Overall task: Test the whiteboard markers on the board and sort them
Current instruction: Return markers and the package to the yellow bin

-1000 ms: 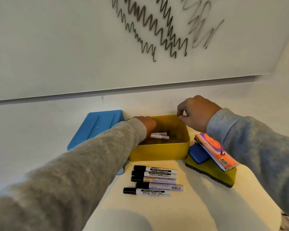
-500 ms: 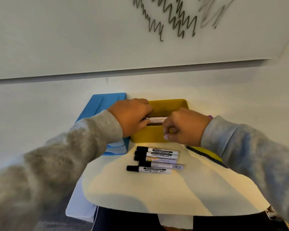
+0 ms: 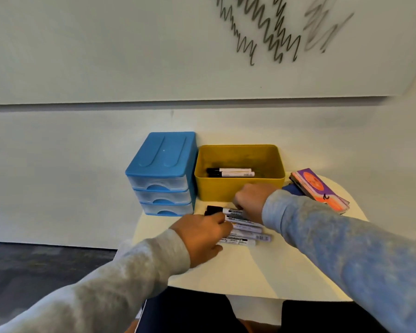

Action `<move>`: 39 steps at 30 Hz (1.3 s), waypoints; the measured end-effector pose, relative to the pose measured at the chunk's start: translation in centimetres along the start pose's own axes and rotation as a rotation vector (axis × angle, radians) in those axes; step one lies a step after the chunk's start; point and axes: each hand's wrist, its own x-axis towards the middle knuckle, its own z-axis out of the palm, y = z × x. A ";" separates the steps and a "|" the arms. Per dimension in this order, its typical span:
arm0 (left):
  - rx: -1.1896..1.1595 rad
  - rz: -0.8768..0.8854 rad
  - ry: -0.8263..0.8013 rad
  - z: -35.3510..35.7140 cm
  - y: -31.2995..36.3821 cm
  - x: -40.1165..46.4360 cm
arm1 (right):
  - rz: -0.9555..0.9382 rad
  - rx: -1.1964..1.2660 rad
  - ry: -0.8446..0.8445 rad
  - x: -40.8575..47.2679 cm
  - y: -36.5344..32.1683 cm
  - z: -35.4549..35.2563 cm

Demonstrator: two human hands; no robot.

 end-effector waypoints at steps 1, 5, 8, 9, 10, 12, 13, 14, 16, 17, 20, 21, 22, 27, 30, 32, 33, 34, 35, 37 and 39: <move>0.001 -0.003 -0.001 0.3 0.1 0.2 | 0.000 -0.005 -0.016 0.2 -0.1 0.0; 0.043 0.012 0.003 0.5 0.5 0.7 | 0.006 -0.014 -0.066 0.7 -0.3 -0.2; 0.060 0.025 -0.001 0.8 0.5 0.7 | 0.004 0.029 -0.048 0.0 0.1 -1.3; 0.063 0.027 -0.004 0.8 0.4 0.6 | 0.001 0.058 -0.029 -0.5 0.5 -2.1; 0.059 0.028 -0.005 0.8 0.3 0.6 | -0.004 0.091 -0.004 -0.8 1.0 -3.0; 0.046 0.026 -0.010 0.7 0.1 0.6 | -0.015 0.168 0.078 -1.5 2.2 -5.2; 0.046 0.027 -0.001 0.6 0.0 0.6 | -0.009 0.204 0.131 -1.7 3.0 -6.3; 0.054 0.029 0.014 0.7 0.0 0.6 | 0.003 0.235 0.177 -1.6 3.7 -7.2; 0.071 0.034 0.045 0.5 0.0 0.7 | 0.036 0.249 0.224 -0.9 5.1 -8.3; 0.069 0.038 0.052 0.4 0.0 0.7 | 0.057 0.239 0.217 -0.1 5.5 -8.4; 0.050 0.061 0.047 -0.3 0.0 0.7 | 0.098 0.194 0.091 3.0 6.2 -7.4; 0.055 0.068 0.050 -0.5 0.1 0.7 | 0.113 0.185 0.047 3.9 6.0 -6.9; 0.062 0.070 0.059 -0.8 0.1 0.6 | 0.133 0.185 0.011 5.0 6.0 -6.2; 0.085 0.050 0.127 -2.9 -1.1 0.2 | 0.185 0.169 -0.051 8.2 5.6 -4.4; 0.118 0.035 0.167 -5.5 -2.2 0.2 | 0.209 0.152 0.020 7.6 6.1 -4.7; 0.131 0.012 0.167 -7.5 -3.0 0.5 | 0.230 0.193 0.109 6.2 6.8 -5.3; 0.142 0.003 0.172 -8.4 -3.5 1.0 | 0.251 0.227 0.152 5.3 7.2 -5.7; 0.160 -0.009 0.176 -9.3 -4.0 1.5 | 0.276 0.258 0.196 4.3 7.7 -6.2; 0.174 -0.024 0.176 -10.1 -4.5 2.2 | 0.310 0.288 0.236 3.3 8.2 -6.5; 0.204 -0.063 0.176 -11.1 -5.4 4.1 | 0.363 0.328 0.312 1.4 9.2 -7.0; 0.233 -0.104 0.161 -11.6 -6.1 6.6 | 0.381 0.326 0.351 -0.3 9.8 -7.2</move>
